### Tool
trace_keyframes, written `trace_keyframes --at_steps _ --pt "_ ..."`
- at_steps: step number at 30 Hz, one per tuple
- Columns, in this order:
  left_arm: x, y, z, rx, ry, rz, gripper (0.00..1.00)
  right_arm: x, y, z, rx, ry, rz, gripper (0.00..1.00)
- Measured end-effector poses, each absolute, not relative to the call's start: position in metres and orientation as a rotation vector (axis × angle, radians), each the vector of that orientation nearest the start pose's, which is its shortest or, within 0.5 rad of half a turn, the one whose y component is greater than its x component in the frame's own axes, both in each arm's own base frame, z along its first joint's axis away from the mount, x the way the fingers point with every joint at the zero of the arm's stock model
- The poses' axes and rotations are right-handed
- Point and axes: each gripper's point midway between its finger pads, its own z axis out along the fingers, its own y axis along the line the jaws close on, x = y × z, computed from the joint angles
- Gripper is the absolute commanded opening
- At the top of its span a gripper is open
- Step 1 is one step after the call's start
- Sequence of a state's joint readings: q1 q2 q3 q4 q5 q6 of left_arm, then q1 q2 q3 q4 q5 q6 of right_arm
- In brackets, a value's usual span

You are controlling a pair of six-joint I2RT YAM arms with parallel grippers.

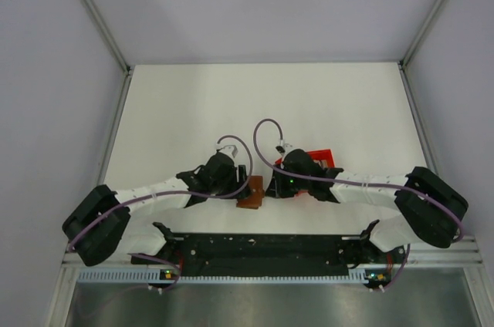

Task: Put the credit cards into the card holder
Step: Close the card holder at the center of the board.

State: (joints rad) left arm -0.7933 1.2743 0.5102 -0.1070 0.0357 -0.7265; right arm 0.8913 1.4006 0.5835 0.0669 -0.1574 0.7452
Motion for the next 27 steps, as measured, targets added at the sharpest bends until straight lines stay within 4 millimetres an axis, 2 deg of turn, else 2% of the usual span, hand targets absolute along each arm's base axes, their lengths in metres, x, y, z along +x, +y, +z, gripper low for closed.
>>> trace_keyframes --at_steps 4,7,9,12,20,27 --pt "0.186 -0.239 0.029 0.099 2.568 -0.657 0.67 0.172 0.301 0.045 -0.272 2.523 0.92 0.14" --pt "0.186 -0.243 0.028 0.099 2.562 -0.626 0.56 0.174 0.3 0.045 -0.265 2.52 0.902 0.14" --pt "0.186 -0.242 0.026 0.09 2.561 -0.598 0.56 0.175 0.301 0.046 -0.265 2.515 0.898 0.14" --pt "0.186 -0.241 0.025 0.074 2.558 -0.569 0.49 0.177 0.302 0.047 -0.264 2.509 0.892 0.14" --pt "0.187 -0.238 0.023 0.024 2.552 -0.53 0.47 0.176 0.307 0.048 -0.269 2.502 0.895 0.13" --pt "0.187 -0.237 0.022 0.007 2.549 -0.52 0.42 0.176 0.307 0.036 -0.256 2.533 0.858 0.09"
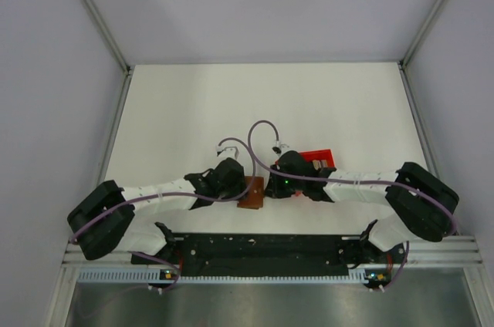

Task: Put the credit cards into the card holder
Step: Close the card holder at the center of the board.

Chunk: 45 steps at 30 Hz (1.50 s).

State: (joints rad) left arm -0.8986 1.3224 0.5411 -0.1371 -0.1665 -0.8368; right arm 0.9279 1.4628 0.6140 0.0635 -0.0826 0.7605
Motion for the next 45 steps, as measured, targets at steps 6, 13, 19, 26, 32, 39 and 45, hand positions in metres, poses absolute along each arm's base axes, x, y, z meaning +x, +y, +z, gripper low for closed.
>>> trace_keyframes --at_steps 6,13,19,26,32,39,45 --pt "0.187 -0.237 0.022 0.003 2.547 -0.516 0.41 0.183 0.31 0.041 -0.243 2.51 0.848 0.06" --pt "0.187 -0.237 0.022 0.001 2.546 -0.516 0.41 0.185 0.309 0.041 -0.237 2.504 0.836 0.04" --pt "0.186 -0.237 0.022 -0.002 2.544 -0.52 0.4 0.187 0.312 0.04 -0.237 2.503 0.838 0.04" --pt "0.187 -0.237 0.022 -0.005 2.544 -0.52 0.39 0.191 0.317 0.045 -0.236 2.485 0.85 0.04" --pt "0.187 -0.237 0.022 -0.006 2.544 -0.521 0.39 0.194 0.323 0.044 -0.24 2.488 0.856 0.03" --pt "0.187 -0.237 0.022 -0.009 2.544 -0.522 0.39 0.191 0.322 0.038 -0.246 2.511 0.849 0.03" --pt "0.186 -0.237 0.022 -0.011 2.545 -0.522 0.38 0.19 0.325 0.037 -0.255 2.517 0.851 0.03"
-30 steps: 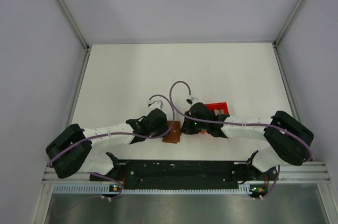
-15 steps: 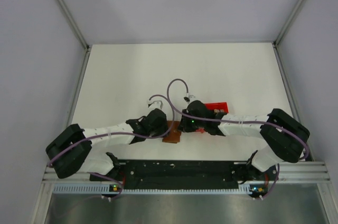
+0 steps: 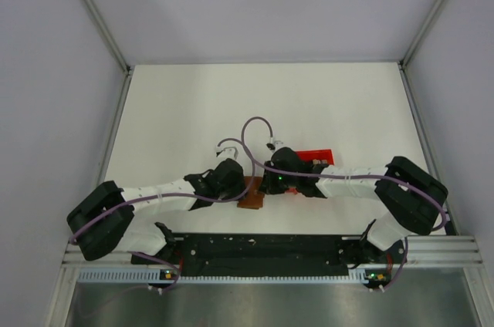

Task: Put the credit cards into the card holder
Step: Close the card holder at the center of the board.

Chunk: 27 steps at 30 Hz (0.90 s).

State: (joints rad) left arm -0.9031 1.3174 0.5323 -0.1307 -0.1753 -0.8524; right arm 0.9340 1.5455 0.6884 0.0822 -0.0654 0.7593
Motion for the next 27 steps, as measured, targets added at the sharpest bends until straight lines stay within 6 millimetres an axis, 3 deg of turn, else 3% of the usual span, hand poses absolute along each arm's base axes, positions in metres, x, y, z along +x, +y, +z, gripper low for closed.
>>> trace_keyframes --at_steps 14,27 --pt "0.184 -0.24 0.022 -0.001 2.536 -0.548 0.4 0.181 0.336 0.041 -0.302 2.512 0.862 0.02" --pt "0.178 -0.241 0.022 -0.033 2.535 -0.574 0.44 0.185 0.321 0.05 -0.261 2.487 0.786 0.02"
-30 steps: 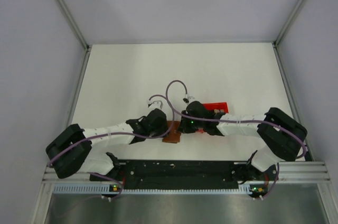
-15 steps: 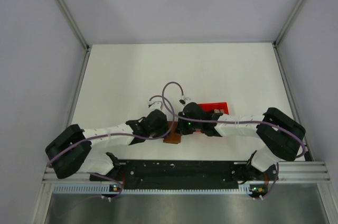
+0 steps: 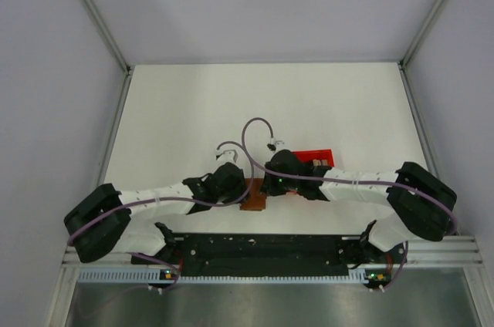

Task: Put the credit cards into the card holder
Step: Close the card holder at the center of the board.

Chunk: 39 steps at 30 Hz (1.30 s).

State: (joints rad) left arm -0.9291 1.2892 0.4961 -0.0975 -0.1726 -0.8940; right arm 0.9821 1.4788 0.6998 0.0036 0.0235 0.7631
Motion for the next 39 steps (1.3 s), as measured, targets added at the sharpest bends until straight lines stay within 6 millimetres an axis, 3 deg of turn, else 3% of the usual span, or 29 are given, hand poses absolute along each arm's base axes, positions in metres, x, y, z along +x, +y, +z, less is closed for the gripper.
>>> trace_keyframes --at_steps 11,28,39 --pt "0.172 -0.244 0.022 -0.009 2.538 -0.583 0.44 0.177 0.321 0.048 -0.263 2.503 0.779 0.02" --pt "0.169 -0.247 0.024 0.001 2.539 -0.594 0.5 0.183 0.311 0.046 -0.23 2.493 0.698 0.02" --pt "0.168 -0.246 0.022 0.019 2.543 -0.581 0.43 0.182 0.309 0.034 -0.236 2.522 0.669 0.02"
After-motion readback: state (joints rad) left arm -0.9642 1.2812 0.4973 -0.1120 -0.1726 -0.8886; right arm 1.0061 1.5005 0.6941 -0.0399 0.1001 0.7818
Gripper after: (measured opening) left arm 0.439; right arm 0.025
